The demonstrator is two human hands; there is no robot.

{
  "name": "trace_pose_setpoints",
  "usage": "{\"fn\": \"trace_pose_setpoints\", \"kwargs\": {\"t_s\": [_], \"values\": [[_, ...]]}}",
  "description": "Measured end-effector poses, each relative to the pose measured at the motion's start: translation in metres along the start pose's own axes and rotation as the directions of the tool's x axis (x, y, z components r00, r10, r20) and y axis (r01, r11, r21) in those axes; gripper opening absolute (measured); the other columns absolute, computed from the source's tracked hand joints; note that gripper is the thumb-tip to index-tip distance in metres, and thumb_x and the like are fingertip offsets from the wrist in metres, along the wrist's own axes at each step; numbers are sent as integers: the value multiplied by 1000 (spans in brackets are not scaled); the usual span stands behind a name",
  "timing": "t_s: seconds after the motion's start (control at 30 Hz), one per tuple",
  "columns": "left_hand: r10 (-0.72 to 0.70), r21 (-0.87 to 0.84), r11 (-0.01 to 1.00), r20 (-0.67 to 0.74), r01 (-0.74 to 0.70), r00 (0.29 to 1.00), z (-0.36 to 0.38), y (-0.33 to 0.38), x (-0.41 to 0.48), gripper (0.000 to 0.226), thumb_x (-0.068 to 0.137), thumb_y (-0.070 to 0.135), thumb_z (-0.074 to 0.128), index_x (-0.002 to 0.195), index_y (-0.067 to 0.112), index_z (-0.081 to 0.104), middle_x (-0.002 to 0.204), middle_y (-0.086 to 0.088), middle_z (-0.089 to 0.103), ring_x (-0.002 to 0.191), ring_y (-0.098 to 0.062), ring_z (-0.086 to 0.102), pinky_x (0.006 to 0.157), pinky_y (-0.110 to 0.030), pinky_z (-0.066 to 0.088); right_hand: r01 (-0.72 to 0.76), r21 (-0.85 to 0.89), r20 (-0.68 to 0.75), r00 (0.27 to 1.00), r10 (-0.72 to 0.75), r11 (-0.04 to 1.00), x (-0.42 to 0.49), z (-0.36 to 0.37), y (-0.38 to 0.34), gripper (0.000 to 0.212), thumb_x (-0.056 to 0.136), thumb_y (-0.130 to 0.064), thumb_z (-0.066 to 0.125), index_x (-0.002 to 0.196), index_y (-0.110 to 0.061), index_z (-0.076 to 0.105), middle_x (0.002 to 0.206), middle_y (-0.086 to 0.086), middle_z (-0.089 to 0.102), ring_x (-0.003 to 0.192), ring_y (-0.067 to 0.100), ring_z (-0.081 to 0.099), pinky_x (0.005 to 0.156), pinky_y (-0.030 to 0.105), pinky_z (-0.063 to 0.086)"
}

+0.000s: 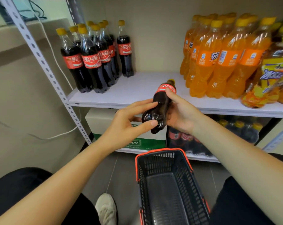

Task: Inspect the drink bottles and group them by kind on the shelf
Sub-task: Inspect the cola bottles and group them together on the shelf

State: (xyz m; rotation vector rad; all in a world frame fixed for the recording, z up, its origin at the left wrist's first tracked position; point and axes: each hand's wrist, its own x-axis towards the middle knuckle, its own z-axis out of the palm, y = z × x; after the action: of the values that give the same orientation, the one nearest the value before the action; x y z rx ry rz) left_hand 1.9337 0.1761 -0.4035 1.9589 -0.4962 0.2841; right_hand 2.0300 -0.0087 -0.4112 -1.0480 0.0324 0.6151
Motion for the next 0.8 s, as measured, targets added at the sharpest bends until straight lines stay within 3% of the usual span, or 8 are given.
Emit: {"fn": "trace_pose_setpoints", "kwargs": {"t_s": [0.17, 0.37, 0.5, 0.6, 0.7, 0.8], "values": [[35, -21, 999, -112, -37, 993, -3, 11, -2, 52, 91, 9, 74, 140, 14, 58, 136, -2, 64, 124, -13, 62, 99, -32, 55, -11, 145, 18, 1000, 9, 989, -3, 17, 2, 60, 95, -49, 65, 139, -9, 58, 122, 19, 72, 107, 32, 73, 72, 40, 63], [65, -15, 998, -170, -68, 983, -6, 21, 0, 61, 85, 13, 82, 139, 22, 58, 131, 8, 65, 120, -11, 62, 88, -20, 54, -20, 244, 65, 998, 5, 970, -6, 26, -1, 56, 97, -47, 63, 138, -9, 58, 128, 23, 68, 114, 35, 70, 74, 41, 63], [23, -33, 999, -235, -31, 972, -8, 23, 3, 50, 84, 17, 84, 130, 24, 66, 124, 10, 69, 112, -14, 65, 77, -23, 57, -39, 213, 95, 995, 19, 976, -7, 30, 1, 60, 99, -50, 58, 135, -2, 59, 127, 25, 68, 116, 36, 69, 76, 40, 64], [18, -44, 999, -278, -31, 961, -10, 22, 7, 33, 91, 18, 75, 123, 23, 69, 113, 9, 73, 99, -9, 69, 84, -35, 61, -39, 198, 118, 993, 16, 979, -8, 29, 2, 61, 100, -50, 56, 136, -1, 57, 127, 25, 68, 116, 35, 69, 78, 40, 63], [15, -97, 995, -221, -37, 975, -12, 17, 8, 29, 98, 12, 64, 127, 18, 67, 109, 2, 74, 95, -8, 70, 84, -32, 61, -36, 207, 114, 993, 13, 978, -7, 25, 1, 62, 99, -49, 60, 141, -5, 54, 128, 24, 68, 113, 34, 71, 76, 39, 63], [-43, -259, 966, -139, 5, 989, -14, 12, 7, 28, 104, 15, 52, 128, 13, 66, 114, -3, 75, 107, -17, 70, 83, -33, 61, -5, 196, 68, 998, -8, 981, -4, 20, -1, 65, 95, -48, 66, 143, -6, 53, 130, 22, 67, 112, 33, 72, 74, 40, 63]]}}
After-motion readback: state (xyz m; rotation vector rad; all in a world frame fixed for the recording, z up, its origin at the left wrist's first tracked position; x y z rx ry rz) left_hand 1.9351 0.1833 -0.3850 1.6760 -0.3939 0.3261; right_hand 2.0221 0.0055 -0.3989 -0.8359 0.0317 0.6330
